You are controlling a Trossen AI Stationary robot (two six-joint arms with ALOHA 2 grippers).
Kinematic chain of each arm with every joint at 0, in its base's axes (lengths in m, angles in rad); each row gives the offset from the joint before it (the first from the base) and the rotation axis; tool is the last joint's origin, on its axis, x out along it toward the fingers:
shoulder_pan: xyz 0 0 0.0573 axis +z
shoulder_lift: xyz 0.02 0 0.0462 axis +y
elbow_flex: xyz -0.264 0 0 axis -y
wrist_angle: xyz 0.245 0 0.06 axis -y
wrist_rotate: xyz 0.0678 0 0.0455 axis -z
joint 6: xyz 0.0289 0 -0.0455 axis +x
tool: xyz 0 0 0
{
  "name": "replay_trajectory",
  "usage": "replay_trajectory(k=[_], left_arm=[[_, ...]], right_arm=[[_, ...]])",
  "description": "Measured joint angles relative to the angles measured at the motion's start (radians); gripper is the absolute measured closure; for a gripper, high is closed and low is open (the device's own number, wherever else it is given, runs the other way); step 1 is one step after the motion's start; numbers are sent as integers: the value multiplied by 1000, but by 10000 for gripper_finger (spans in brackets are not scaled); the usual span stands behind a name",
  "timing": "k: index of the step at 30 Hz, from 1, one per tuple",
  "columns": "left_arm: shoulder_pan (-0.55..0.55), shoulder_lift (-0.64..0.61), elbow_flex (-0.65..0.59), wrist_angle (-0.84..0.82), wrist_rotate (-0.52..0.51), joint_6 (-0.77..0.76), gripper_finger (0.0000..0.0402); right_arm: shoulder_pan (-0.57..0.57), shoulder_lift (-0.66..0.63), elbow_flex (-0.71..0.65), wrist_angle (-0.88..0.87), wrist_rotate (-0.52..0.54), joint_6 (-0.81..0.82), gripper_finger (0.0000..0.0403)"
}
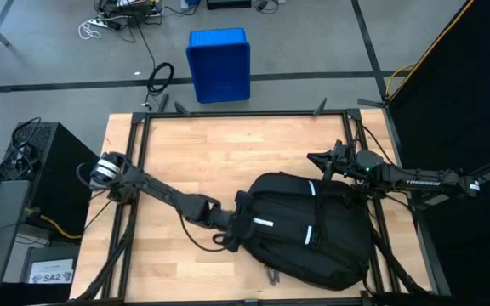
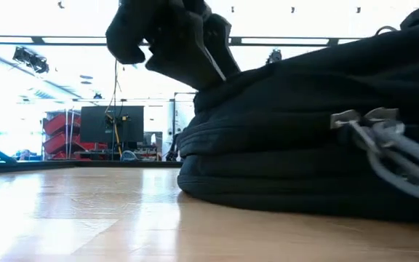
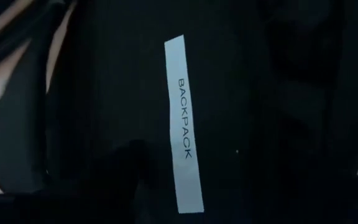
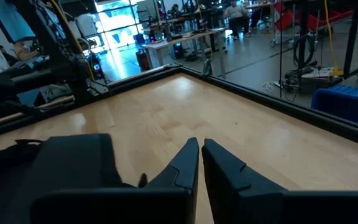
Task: Unpack backpack
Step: Open the backpack
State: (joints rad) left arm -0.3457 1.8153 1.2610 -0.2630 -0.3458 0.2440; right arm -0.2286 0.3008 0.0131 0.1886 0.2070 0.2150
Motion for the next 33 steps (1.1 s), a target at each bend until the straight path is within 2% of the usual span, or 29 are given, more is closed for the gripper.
replay_trajectory(k=[5, 9, 12, 16, 26, 29, 33], left_arm=[[21, 0, 0, -30, 0, 19, 199], [25, 0, 0, -90, -10, 37, 302], [25, 0, 2, -160, -60, 38, 379], [36, -8, 2, -316, -136, 3, 390], [101, -74, -1, -748, -215, -255, 400], [119, -81, -2, -797, -219, -306, 400], [123, -83, -3, -775, -221, -330, 400]], right_arm=[[0, 0, 0, 0, 0, 0, 397], [0, 0, 0, 0, 0, 0, 397], [0, 0, 0, 0, 0, 0, 400], [0, 0, 0, 0, 0, 0, 402], [0, 0, 0, 0, 0, 0, 397], [0, 0, 0, 0, 0, 0, 398], [0, 0, 0, 0, 0, 0, 401]])
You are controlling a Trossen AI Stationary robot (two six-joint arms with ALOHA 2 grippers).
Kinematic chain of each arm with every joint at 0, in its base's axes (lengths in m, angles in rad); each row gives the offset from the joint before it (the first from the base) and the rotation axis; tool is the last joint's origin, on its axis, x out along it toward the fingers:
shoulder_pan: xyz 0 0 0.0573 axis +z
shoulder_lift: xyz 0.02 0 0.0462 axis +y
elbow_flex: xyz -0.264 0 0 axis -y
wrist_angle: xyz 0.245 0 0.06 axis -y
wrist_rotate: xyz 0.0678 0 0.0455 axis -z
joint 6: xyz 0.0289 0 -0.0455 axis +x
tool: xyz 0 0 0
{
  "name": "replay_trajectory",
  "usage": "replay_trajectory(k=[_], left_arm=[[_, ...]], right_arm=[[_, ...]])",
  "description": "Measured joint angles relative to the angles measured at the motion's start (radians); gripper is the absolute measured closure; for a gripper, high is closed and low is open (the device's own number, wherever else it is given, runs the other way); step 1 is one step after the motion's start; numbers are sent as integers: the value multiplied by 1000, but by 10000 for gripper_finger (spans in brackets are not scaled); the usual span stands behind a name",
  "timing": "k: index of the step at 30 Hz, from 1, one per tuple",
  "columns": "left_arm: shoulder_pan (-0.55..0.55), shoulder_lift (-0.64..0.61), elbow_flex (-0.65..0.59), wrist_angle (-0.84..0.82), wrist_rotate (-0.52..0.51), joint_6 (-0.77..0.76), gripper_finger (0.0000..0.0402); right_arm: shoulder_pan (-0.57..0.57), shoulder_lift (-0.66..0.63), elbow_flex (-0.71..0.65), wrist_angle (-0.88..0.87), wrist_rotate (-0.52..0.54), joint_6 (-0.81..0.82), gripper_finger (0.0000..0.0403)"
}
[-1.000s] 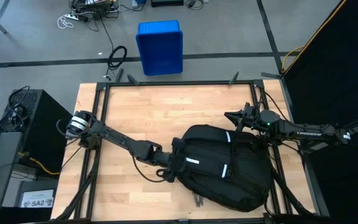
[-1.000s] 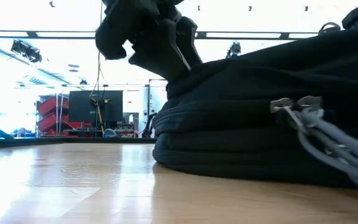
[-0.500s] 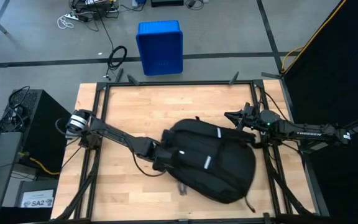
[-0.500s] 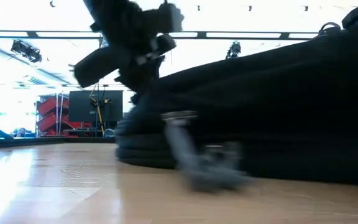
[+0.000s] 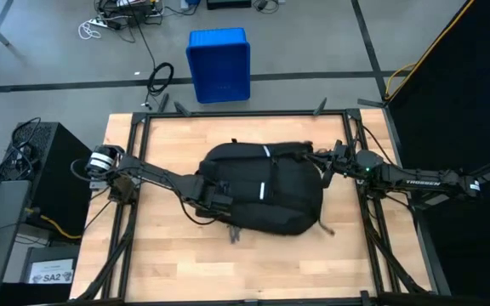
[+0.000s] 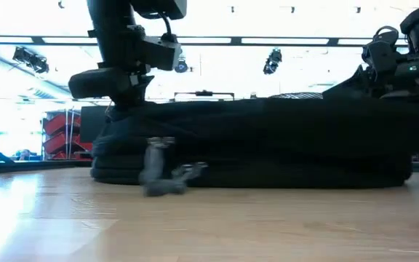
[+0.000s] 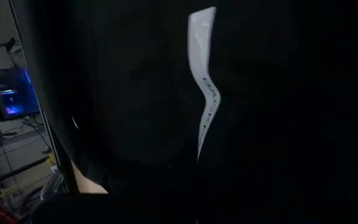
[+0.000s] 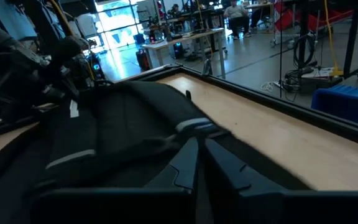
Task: Unpack backpack
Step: Open the backpack
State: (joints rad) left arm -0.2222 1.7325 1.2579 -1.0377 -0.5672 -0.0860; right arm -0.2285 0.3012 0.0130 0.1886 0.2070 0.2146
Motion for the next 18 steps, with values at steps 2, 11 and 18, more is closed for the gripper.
replay_trajectory(k=[2, 11, 18], left_arm=[[0, 0, 0, 9, -1, 0, 399], [0, 0, -1, 104, 0, 0, 397], [0, 0, -1, 123, 1, 2, 397]], right_arm=[[0, 0, 0, 0, 0, 0, 401], [0, 0, 0, 1, 0, 0, 397], [-24, 0, 0, 91, 17, 0, 402]])
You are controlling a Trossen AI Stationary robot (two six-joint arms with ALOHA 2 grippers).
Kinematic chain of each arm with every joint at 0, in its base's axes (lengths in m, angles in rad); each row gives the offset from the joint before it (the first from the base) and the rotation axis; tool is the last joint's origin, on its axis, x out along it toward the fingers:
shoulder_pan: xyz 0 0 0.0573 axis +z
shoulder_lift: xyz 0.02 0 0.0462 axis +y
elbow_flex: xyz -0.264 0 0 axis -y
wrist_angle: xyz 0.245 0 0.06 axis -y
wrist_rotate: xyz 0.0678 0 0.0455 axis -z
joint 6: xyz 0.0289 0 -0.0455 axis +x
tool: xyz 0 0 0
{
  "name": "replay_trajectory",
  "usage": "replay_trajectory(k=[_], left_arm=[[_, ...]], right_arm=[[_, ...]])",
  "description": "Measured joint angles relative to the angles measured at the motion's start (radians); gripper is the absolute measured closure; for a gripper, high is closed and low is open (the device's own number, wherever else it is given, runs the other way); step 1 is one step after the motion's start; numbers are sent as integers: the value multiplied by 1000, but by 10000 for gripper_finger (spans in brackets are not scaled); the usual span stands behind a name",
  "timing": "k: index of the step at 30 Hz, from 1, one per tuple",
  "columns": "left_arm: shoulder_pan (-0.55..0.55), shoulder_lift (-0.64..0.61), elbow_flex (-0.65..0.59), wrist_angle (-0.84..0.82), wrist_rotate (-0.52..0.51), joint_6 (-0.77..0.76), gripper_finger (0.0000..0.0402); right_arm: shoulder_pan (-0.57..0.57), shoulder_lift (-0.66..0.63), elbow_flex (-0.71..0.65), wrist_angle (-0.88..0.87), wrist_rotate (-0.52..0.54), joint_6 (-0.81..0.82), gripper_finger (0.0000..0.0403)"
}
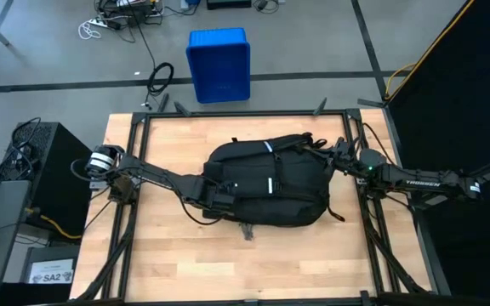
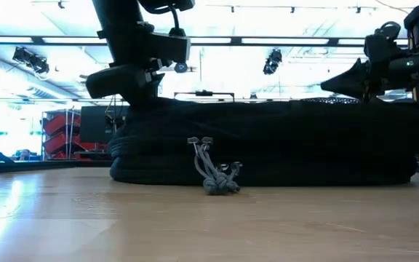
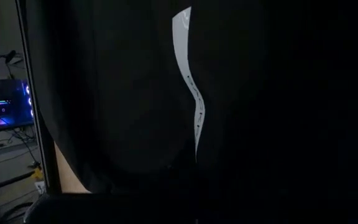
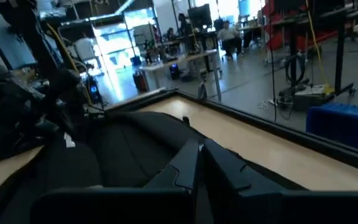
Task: Unpack backpack
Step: Open the backpack
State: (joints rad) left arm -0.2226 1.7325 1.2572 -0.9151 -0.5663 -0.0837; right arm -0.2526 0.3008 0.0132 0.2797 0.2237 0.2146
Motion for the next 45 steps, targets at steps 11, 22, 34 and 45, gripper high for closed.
replay_trajectory(k=[11, 22, 34, 45], left_arm=[[0, 0, 0, 99, 2, -7, 396], [0, 0, 0, 224, 2, -6, 396], [0, 0, 0, 381, 2, -10, 396], [0, 0, 1, 318, 2, -30, 396]], right_arm=[[7, 0, 0, 147, -3, 138, 399], [93, 46, 0, 450, -282, 171, 399], [426, 455, 180, 678, -114, 32, 399], [558, 882, 656, 12, 223, -215, 401]])
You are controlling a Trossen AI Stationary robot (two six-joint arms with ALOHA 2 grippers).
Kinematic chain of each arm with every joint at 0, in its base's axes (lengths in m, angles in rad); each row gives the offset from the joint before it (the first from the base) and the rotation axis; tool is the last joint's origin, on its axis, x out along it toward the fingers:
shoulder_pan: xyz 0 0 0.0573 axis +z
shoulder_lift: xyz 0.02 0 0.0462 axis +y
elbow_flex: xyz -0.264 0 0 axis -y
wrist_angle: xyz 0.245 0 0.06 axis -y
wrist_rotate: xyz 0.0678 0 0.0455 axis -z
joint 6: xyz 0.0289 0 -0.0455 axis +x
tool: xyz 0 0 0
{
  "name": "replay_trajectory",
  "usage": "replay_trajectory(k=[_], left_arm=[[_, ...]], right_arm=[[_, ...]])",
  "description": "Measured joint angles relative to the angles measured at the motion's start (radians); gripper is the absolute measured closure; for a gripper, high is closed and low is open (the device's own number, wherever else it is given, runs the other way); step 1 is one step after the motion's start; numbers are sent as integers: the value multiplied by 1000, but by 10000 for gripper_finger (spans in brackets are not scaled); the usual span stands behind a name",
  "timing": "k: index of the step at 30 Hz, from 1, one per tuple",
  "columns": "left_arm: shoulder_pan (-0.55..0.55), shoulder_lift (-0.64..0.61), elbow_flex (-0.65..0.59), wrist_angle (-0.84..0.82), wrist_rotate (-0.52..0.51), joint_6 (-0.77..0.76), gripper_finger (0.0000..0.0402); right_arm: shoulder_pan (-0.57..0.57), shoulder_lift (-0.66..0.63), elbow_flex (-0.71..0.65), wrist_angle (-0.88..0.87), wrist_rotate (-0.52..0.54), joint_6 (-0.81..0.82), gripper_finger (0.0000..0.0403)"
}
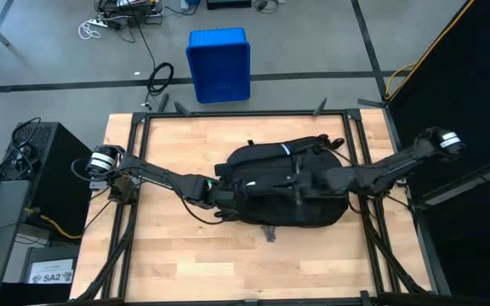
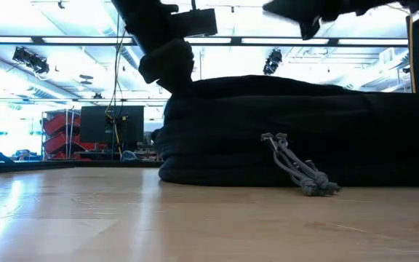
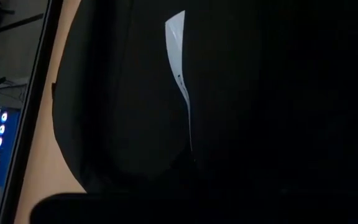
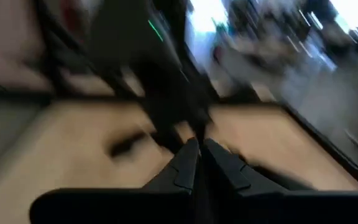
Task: Unpack backpack
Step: Open the backpack
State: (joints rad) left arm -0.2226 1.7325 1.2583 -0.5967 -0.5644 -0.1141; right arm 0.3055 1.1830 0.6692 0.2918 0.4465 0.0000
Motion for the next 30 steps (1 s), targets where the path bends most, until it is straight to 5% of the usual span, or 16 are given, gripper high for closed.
replay_trajectory(k=[5, 9, 14, 20, 30], left_arm=[[0, 0, 0, -19, 0, -17, 396], [2, 0, 0, -17, -22, -18, 396], [2, 0, 0, -11, -74, -18, 396], [2, 0, 0, -5, -120, -18, 396], [28, -29, 22, -25, -303, 0, 396]], right_arm=[[65, 98, 193, -366, 77, 140, 402], [147, 213, 217, -335, -50, 106, 399], [211, 357, 217, -254, -46, -57, 395], [228, 385, 378, -475, 262, -19, 397], [237, 475, 439, -528, 308, 32, 323]])
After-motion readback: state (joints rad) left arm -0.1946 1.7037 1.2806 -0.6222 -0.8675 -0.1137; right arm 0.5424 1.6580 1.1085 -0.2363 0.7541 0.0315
